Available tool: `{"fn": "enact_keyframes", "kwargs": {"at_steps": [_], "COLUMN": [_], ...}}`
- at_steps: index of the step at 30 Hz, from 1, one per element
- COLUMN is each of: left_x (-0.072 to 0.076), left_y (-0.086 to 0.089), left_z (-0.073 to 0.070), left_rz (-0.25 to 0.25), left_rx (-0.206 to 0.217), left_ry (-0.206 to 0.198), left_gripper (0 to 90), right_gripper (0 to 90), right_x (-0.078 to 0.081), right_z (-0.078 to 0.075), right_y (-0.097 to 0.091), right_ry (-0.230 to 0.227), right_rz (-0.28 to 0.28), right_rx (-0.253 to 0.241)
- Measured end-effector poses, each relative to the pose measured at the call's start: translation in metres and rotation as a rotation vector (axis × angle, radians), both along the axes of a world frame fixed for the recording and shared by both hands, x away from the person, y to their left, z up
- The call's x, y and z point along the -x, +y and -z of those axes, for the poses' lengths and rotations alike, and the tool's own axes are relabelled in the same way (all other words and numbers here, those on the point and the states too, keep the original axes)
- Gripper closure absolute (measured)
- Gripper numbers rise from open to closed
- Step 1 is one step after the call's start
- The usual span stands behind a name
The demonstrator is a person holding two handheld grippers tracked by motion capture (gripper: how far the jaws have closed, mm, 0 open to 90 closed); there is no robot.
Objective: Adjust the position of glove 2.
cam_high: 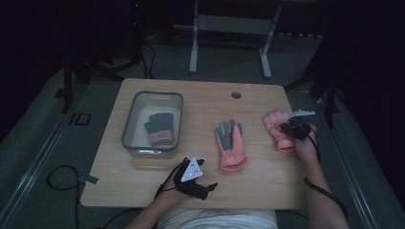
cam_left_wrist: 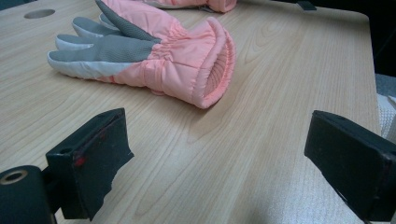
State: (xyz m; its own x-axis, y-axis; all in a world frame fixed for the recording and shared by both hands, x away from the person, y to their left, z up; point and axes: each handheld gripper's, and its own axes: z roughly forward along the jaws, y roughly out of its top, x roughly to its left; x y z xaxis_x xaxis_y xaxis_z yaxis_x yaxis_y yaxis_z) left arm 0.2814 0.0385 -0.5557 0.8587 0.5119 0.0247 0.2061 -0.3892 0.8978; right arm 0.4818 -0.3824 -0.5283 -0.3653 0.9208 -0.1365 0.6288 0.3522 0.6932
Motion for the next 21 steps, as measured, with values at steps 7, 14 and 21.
{"fn": "enact_keyframes", "kwargs": {"at_steps": [7,14,21], "left_x": [-0.001,-0.001,-0.001], "left_y": [0.001,0.001,0.0], "left_z": [0.0,-0.001,-0.001], "left_rz": [-0.002,-0.006,-0.003], "left_rx": [0.005,0.005,0.0], "left_ry": [0.001,-0.002,-0.005], "left_gripper": [6.1,6.1,6.1], "right_gripper": [89.9,90.0,90.0], "right_x": [0.002,0.014,0.034], "right_z": [-0.01,-0.033,-0.058], "right_y": [-0.003,0.006,0.013], "right_ry": [-0.011,-0.038,-0.06], "right_rz": [0.052,0.072,0.023], "right_rx": [-0.075,-0.124,-0.191]}}
